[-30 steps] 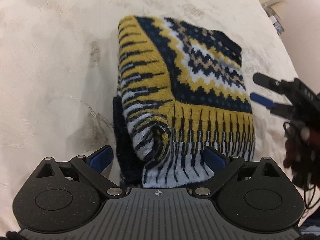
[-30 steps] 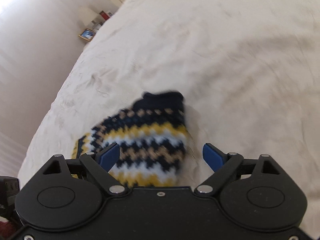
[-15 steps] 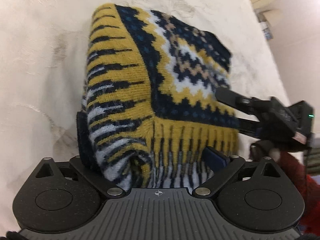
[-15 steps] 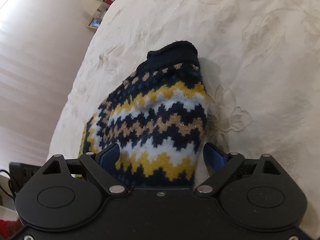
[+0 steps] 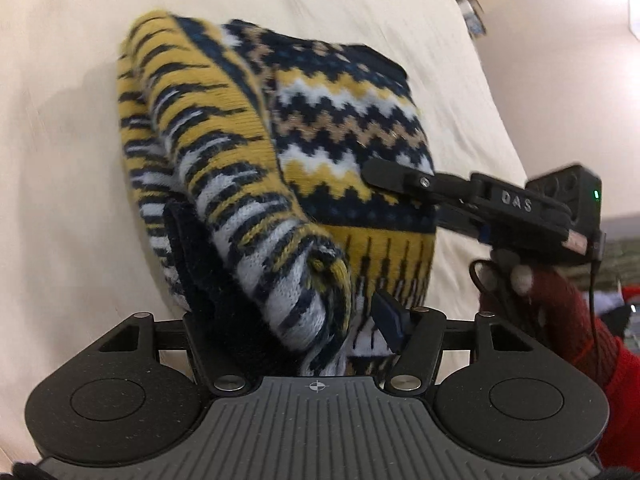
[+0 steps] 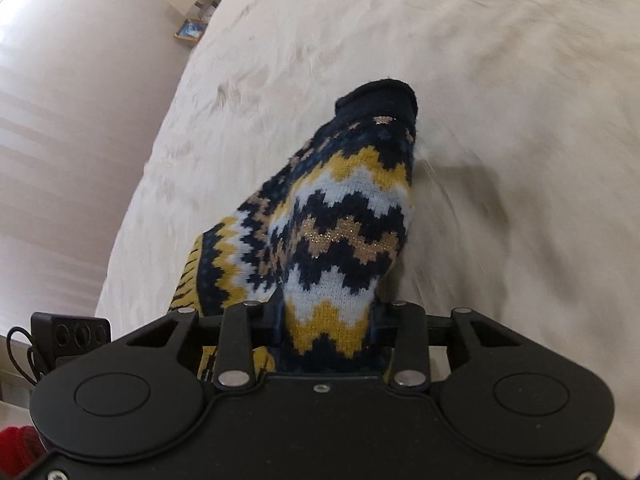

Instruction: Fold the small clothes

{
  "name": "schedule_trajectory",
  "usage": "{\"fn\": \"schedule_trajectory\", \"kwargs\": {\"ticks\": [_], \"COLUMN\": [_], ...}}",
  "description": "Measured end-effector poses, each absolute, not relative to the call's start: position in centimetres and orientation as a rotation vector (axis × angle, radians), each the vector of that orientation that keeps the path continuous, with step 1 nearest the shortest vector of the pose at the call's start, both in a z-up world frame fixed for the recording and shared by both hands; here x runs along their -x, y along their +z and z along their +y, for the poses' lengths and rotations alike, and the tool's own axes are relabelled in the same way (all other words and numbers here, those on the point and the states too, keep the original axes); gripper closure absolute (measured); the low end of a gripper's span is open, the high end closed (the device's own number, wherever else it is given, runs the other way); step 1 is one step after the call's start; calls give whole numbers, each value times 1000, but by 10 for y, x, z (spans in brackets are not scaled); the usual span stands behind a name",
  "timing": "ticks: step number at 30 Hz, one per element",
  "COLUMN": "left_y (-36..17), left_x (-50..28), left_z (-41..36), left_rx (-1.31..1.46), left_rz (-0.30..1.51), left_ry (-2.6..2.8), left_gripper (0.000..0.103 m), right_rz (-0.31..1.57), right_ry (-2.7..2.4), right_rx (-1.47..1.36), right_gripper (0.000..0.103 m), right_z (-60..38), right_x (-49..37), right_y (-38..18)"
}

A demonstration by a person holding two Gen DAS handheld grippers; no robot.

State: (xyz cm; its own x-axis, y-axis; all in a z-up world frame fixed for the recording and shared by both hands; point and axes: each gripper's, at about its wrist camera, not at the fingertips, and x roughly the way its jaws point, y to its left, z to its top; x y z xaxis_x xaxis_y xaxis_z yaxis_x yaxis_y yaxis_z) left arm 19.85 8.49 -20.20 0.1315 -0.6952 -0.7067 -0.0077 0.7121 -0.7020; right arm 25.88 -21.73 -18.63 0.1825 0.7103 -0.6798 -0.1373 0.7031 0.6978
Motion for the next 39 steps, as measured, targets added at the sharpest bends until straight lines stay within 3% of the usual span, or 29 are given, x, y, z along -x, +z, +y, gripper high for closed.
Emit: {"fn": "schedule_trajectory", "kwargs": {"ticks": [7,11,13,14,15,16,28,33,39], "left_y": [-203,-207,-211,-213,-215,-217,-158,-142,-116], "left_x": [-109,-76,-64,-61,-57,-56,-17,-29,-39], "left_z": [25,8,10,14,19,22,24,7,-13], "left_rx": [649,611,544,529,537,554,363,204,95], "left_rz": [1450,1458,1428,1413,1396,1382,1128,1038,939], "left_ry": [-587,-514,-392,-320,-261,-220,-47,0,84], "left_gripper": [43,42,42,40,36,34,32,23,23], "right_rz": [1374,1407,1378,1359,1337,1313,1093,1017,938], "right_ry": [637,635,590,559,531,510,469,471,440], "right_rx": [-555,-535,-464,-425,-404,-395,-301,-243,-148], "right_gripper": [56,50,47,41,27,24,22,6,3], "right_z": [-277,-301,-310,-313,-317,-320,-334,-324,-315], "right_x": [-173,-146,-139,-137,-135,-133,-96,-89,-85], "right_y": [-188,-194,-196,-196,-195,-195,-159,-144,-127]}}
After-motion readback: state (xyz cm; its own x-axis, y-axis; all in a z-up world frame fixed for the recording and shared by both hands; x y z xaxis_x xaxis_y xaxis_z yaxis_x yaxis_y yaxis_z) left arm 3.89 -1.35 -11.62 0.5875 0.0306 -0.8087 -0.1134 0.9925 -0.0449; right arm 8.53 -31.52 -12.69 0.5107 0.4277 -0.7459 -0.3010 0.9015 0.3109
